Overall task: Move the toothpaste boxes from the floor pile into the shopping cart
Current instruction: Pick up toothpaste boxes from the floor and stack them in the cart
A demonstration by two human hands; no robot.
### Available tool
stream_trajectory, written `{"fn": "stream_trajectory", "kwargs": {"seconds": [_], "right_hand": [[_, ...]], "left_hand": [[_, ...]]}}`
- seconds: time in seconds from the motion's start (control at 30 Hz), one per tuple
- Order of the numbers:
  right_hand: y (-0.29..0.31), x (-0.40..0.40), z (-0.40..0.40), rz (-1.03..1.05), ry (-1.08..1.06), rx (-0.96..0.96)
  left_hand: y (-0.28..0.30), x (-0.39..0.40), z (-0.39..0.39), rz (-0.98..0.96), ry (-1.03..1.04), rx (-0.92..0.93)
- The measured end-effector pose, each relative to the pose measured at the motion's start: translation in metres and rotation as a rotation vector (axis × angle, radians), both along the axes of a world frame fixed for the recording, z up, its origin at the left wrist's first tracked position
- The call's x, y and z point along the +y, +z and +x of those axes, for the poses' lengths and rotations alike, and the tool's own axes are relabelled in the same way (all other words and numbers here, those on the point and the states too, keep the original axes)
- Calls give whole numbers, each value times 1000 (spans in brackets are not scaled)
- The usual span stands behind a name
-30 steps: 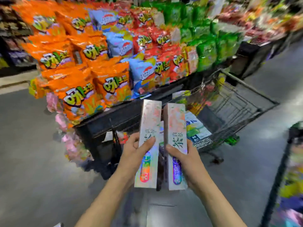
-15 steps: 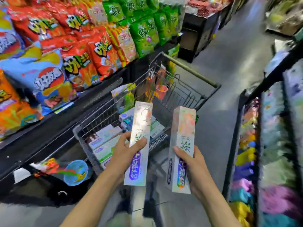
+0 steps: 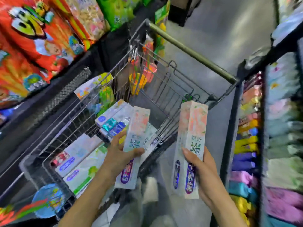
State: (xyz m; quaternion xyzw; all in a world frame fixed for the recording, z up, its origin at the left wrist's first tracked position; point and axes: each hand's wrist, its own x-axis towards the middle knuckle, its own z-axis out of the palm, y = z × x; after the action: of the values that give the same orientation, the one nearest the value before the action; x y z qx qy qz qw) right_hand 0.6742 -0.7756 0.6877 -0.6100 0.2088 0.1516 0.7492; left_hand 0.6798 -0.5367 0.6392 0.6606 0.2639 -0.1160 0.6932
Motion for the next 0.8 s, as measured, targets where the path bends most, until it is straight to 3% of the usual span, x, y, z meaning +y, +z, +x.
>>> {"fn": "stream_trajectory", "kwargs": {"seconds": [0.3,0.57,0.8], "right_hand": [[-71,3,70,-122,-43,49],[-99,-15,75,-101,-159,89],[-110,-23,81,-67,-83,15]], "left_hand": [[-100,-7,68,269,-256,176],[-178,-47,102,535,-523,119],[-226,-68,113,673,-834,98]]}}
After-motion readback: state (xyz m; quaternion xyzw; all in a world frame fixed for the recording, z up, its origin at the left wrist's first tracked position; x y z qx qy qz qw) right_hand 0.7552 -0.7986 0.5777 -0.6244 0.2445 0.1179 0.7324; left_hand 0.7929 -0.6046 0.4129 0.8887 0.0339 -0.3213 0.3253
